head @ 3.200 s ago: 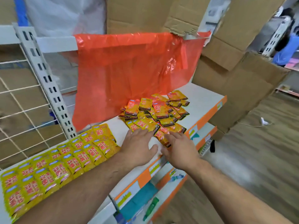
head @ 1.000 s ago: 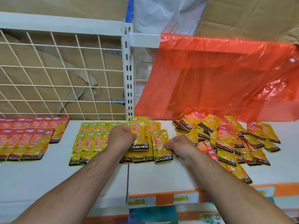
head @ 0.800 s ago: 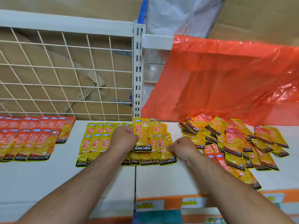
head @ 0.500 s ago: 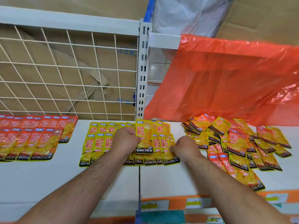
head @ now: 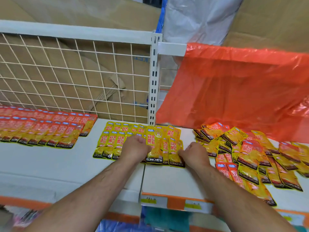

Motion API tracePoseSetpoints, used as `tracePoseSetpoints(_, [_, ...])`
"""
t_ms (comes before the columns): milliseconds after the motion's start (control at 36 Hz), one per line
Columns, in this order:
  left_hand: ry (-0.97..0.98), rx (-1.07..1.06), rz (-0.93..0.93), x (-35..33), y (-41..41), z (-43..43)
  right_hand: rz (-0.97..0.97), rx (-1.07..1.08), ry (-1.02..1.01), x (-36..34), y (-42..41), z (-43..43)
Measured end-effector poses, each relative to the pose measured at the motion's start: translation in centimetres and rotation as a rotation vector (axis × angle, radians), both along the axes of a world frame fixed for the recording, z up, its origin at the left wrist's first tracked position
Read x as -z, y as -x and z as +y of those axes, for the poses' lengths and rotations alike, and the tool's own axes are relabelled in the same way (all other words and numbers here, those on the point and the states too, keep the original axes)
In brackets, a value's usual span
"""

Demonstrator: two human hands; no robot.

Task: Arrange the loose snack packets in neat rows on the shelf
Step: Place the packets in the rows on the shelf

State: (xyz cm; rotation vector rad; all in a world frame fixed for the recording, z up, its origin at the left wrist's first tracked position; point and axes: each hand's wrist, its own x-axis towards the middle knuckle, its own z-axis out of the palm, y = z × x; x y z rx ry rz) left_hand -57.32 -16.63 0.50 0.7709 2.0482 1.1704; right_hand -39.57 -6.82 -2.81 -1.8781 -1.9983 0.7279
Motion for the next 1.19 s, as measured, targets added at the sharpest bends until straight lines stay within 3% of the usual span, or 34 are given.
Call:
tracePoseSetpoints(139, [-0.012,-0.034,-0.027,0.2,-1.5,-0.4,0.124,-0.014,0.019,-0.6,-0.8,-1.0])
tracePoseSetpoints(417, [0.000,-0.054,-0.045,0.7,-2.4,-1.1,0.193,-0.091,0.001,0.0,-2.5,-1.5])
tracePoseSetpoints(639, [-0.009,-0.116,-0.089,1.4,0.2,-3.3,0.016,-0.242,-0.179,0.1,0.2,-3.8])
tracePoseSetpoints(806, [0.018,-0.110,-0.023,1.7,4.4,-5.6,-0.044,-0.402,-0.352,-0.2,4.4,-5.8])
tracePoseSetpoints(1194, [0.160,-0.032,0.097,2.6,15.1,-9.7,-0.034,-0.368,-0.343,-0.3,13.0,-10.0])
